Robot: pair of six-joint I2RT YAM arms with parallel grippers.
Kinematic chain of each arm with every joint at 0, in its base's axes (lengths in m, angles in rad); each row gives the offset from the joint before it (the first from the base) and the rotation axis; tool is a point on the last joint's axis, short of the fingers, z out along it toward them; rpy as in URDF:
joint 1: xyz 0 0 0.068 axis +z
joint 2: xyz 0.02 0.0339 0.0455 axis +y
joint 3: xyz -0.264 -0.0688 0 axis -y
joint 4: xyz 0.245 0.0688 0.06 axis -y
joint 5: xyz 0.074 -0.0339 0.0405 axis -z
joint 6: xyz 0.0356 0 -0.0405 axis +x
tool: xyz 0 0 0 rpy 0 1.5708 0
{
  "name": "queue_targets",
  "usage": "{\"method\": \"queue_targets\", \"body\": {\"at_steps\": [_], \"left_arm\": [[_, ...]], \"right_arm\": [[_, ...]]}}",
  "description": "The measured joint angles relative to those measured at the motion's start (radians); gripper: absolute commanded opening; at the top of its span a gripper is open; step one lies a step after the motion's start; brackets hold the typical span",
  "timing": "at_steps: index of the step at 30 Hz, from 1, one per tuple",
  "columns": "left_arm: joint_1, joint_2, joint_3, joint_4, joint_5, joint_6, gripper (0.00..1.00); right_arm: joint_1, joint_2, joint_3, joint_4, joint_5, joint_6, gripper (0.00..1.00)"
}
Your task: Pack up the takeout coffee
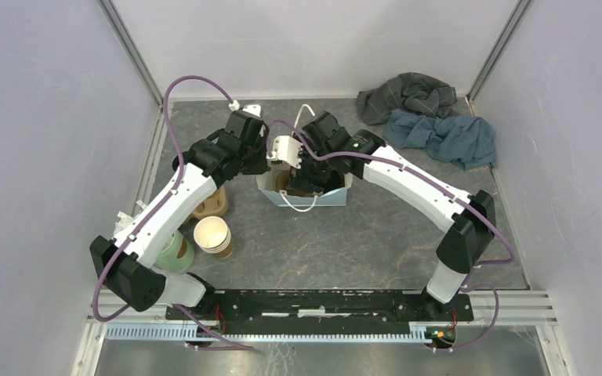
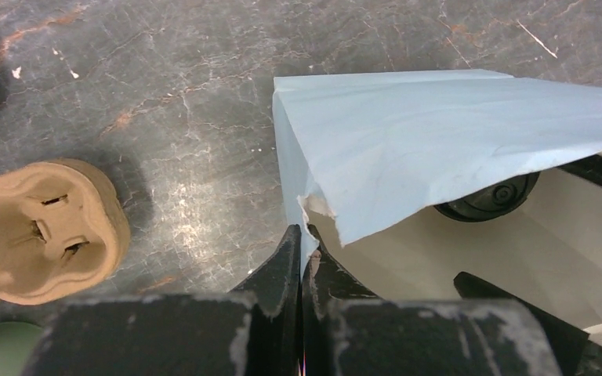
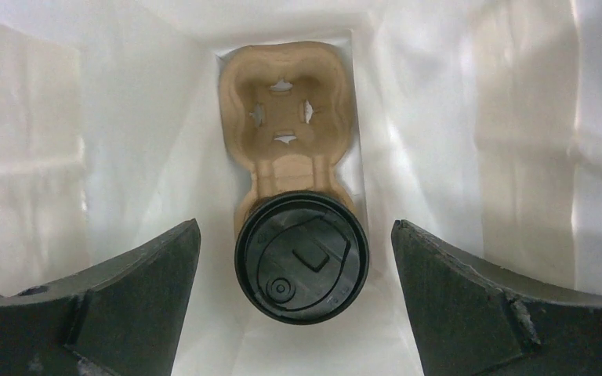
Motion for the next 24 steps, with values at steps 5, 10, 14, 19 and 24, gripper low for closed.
{"method": "queue_targets", "body": {"at_steps": [5,10,14,19,24], "left_arm": [[0.002,0.037,0.047,-0.035,0.037,-0.001,0.02],[0.013,0.093,0.127,-0.094,0.065,-0.009,0.02],[0.024,0.12,0.166,-0.117,0.098,-0.015,0.02],[0.033,0.122,0.19,-0.127,0.143,-0.015,0.06],[0.051,0.148,0.217,-0.161,0.173,-0.019,0.25]], "right_arm": [[0.029,-0.001,0.011,-0.018,0.032,0.056,0.98],[0.036,-0.027,0.052,-0.027,0.119,0.122,0.98],[0.036,-0.047,0.105,-0.046,0.183,0.143,0.98],[0.044,-0.054,0.143,-0.062,0.244,0.166,0.98],[0.047,-0.085,0.188,-0.076,0.349,0.23,0.98]]}}
